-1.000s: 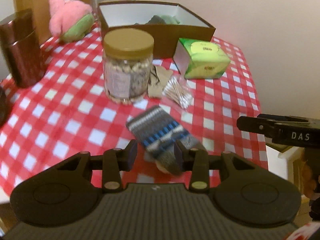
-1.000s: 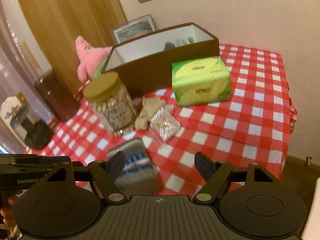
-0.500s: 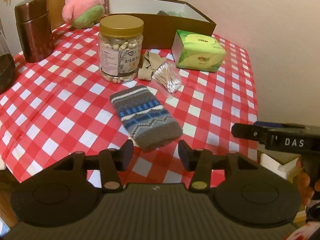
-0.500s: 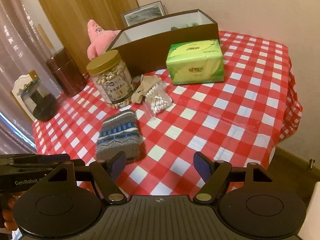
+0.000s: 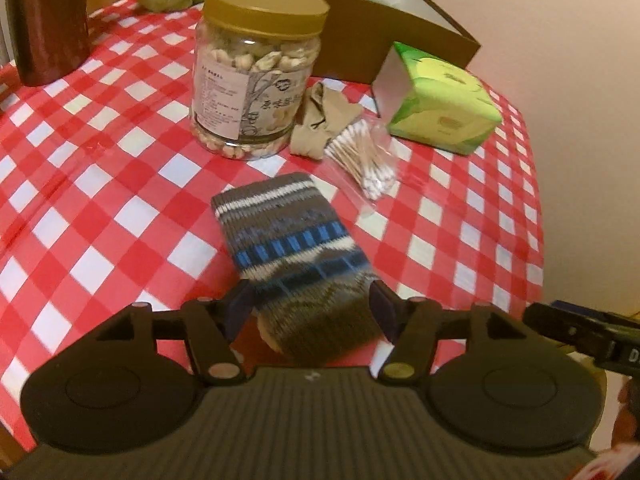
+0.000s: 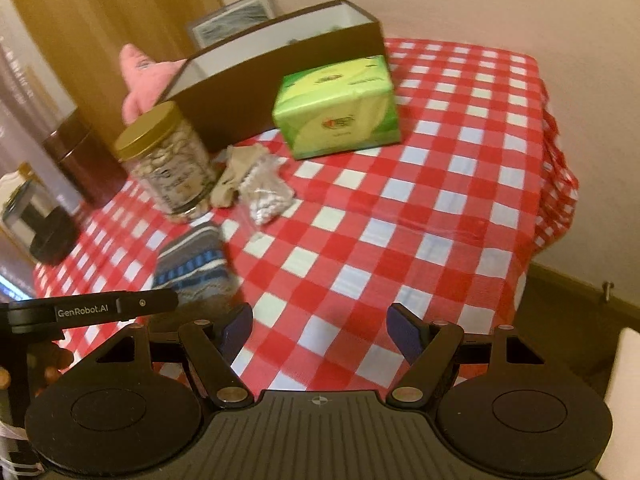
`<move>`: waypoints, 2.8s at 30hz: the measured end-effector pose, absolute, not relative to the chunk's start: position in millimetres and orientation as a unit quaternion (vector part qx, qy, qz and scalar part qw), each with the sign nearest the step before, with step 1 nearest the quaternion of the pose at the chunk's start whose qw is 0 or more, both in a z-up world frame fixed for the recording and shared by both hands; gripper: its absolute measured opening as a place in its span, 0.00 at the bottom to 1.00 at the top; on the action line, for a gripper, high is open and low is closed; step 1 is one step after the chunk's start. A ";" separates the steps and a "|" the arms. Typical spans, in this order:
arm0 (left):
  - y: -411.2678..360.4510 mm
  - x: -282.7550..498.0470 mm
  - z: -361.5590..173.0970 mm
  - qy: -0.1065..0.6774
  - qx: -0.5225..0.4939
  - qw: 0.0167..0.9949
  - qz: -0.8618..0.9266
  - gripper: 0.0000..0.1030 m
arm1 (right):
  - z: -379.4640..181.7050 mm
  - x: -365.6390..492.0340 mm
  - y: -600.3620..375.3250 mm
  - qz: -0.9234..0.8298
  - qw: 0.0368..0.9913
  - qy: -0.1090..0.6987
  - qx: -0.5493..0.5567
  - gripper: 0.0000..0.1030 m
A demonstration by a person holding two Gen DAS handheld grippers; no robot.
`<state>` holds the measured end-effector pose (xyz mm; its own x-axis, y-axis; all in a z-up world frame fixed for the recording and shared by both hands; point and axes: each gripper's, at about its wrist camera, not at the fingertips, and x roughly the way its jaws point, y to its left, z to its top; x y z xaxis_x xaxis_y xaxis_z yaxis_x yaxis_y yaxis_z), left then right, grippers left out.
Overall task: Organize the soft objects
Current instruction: 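Close the left tool on the grey-blue knitted sock, then lift the knitted sock with the left tool, then carry the sock with the left tool while the right tool grasps the beige glove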
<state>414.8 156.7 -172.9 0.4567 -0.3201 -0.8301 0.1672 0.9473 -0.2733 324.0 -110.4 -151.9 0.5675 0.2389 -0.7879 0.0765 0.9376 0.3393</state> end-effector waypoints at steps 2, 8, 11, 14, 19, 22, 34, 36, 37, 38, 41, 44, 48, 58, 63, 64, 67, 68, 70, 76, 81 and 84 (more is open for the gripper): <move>160.8 423.8 -178.1 0.507 -0.083 0.846 -0.142 0.60 | -152.6 327.9 -109.5 0.038 0.869 0.464 0.169 0.72; 165.8 441.1 -188.2 0.512 -0.090 0.841 -0.152 0.54 | -154.4 333.8 -107.0 0.012 0.868 0.468 0.163 0.72; 168.7 445.2 -189.7 0.513 -0.098 0.841 -0.144 0.38 | -158.2 334.3 -109.4 0.006 0.867 0.471 0.164 0.72; 171.1 445.7 -185.8 0.508 -0.105 0.844 -0.135 0.16 | -162.4 337.4 -113.7 0.007 0.864 0.476 0.166 0.72; 168.9 437.9 -170.1 0.481 -0.129 0.857 -0.130 0.05 | -166.2 347.0 -123.2 0.028 0.865 0.475 0.157 0.72; 159.8 423.8 -153.1 0.462 -0.137 0.868 -0.121 0.04 | -171.4 354.6 -132.9 0.052 0.864 0.478 0.150 0.72; 137.8 323.9 -102.3 0.425 -0.159 0.891 -0.004 0.04 | -174.9 387.8 -163.3 0.192 0.853 0.475 0.099 0.72; 141.1 308.9 -101.1 0.432 -0.158 0.888 0.013 0.04 | -174.2 388.1 -163.6 0.211 0.849 0.475 0.097 0.72; 141.5 303.0 -102.6 0.438 -0.154 0.886 0.020 0.05 | -174.1 387.8 -163.1 0.216 0.847 0.476 0.096 0.72; 141.3 299.2 -106.1 0.444 -0.151 0.883 0.023 0.05 | -174.7 387.0 -161.8 0.223 0.845 0.477 0.095 0.72; 138.9 296.1 -125.9 0.467 -0.151 0.871 0.030 0.21 | -178.3 384.3 -156.3 0.236 0.838 0.483 0.093 0.72; 133.6 301.7 -148.8 0.478 -0.122 0.868 0.049 0.40 | -182.3 381.3 -149.9 0.239 0.835 0.489 0.087 0.72; 131.7 307.4 -169.5 0.490 -0.091 0.865 0.048 0.40 | -180.0 374.1 -145.9 0.236 0.833 0.495 0.079 0.72; 117.0 316.4 -180.9 0.499 -0.003 0.866 0.037 0.39 | -177.3 377.7 -126.9 0.233 0.833 0.498 0.067 0.72; 106.0 318.1 -190.3 0.486 0.056 0.871 0.045 0.25 | -177.1 389.9 -114.4 0.240 0.833 0.494 0.064 0.72; 107.4 318.1 -190.5 0.484 0.057 0.872 0.045 0.23 | -177.3 392.3 -112.3 0.241 0.833 0.493 0.063 0.72; 121.5 319.6 -187.7 0.485 0.028 0.873 0.040 0.13 | -178.2 399.1 -106.7 0.246 0.834 0.491 0.057 0.72; 127.0 320.3 -185.9 0.487 0.016 0.873 0.036 0.12 | -178.9 401.9 -105.3 0.246 0.834 0.491 0.054 0.72; 133.5 319.6 -180.6 0.481 0.008 0.876 0.032 0.11 | -180.6 406.4 -103.4 0.248 0.834 0.491 0.051 0.72; 143.9 318.8 -181.5 0.489 -0.004 0.871 0.054 0.23 | -186.2 418.6 -98.3 0.252 0.832 0.492 0.048 0.72; 141.9 313.4 -178.3 0.495 -0.019 0.864 0.090 0.41 | -188.7 421.6 -91.8 0.260 0.827 0.496 0.045 0.72; 145.1 309.3 -174.1 0.498 -0.032 0.860 0.108 0.52 | -190.4 421.6 -89.7 0.261 0.825 0.499 0.043 0.72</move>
